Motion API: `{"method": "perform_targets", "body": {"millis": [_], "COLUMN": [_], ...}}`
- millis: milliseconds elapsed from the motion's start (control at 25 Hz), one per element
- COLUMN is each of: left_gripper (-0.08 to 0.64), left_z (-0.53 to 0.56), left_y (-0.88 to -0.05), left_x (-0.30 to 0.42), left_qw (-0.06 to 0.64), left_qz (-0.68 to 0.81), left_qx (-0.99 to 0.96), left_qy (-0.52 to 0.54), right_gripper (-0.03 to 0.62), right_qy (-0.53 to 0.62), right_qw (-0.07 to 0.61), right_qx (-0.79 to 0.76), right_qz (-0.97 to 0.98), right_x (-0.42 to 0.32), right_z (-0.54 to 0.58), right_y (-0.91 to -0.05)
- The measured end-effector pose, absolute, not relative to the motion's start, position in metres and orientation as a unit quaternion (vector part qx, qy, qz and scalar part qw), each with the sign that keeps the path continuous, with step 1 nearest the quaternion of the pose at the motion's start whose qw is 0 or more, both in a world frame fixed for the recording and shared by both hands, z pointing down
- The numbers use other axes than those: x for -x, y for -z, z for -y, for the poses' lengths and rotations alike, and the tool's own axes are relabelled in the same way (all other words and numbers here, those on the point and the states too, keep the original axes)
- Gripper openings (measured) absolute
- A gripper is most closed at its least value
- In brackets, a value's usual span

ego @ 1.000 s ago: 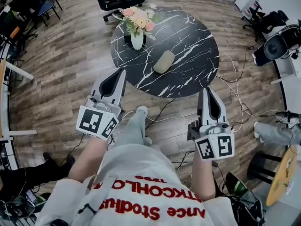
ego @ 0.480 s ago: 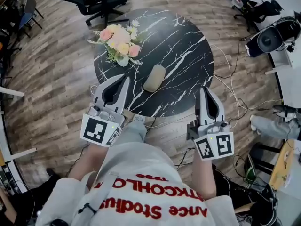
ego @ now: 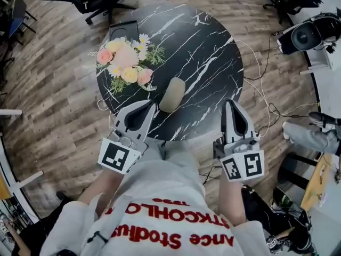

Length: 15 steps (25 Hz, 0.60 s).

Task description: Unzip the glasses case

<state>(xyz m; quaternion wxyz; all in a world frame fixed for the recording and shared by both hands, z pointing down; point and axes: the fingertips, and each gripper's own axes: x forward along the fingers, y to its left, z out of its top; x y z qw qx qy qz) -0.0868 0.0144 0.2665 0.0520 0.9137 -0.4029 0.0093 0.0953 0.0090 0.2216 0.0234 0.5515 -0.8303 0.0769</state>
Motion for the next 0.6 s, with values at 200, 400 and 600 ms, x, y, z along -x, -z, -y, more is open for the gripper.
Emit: {"method": "perform_targets", "body": {"millis": [200, 400, 600], "left_gripper": [0.002, 0.002, 0.002], "left_z": [-0.011, 0.006, 0.024], "left_y": [-0.294, -0.334, -0.384], "left_x": [0.07, 0.053, 0.037], "left_qw": [0.092, 0.12, 0.146], "left_qz": [0.407, 0.427, 0.452], "left_qx": [-0.908, -0.895, -0.876], "left_qy": [-0.036, -0.058, -0.083], "right_gripper": [0.015, 0.017, 0.017], "right_qy": [-0.066, -0.077, -0.073], "right_qw": [0.063, 0.096, 0.154], "right_qx": [-0.521, -0.442, -0.346], "right_qz": [0.849, 0.889, 0.923], "right_x": [-0.095, -0.086, -0.073], "right_z": [0.011, 0.04, 0.063], "right_y": [-0.243, -0.279, -0.325]}}
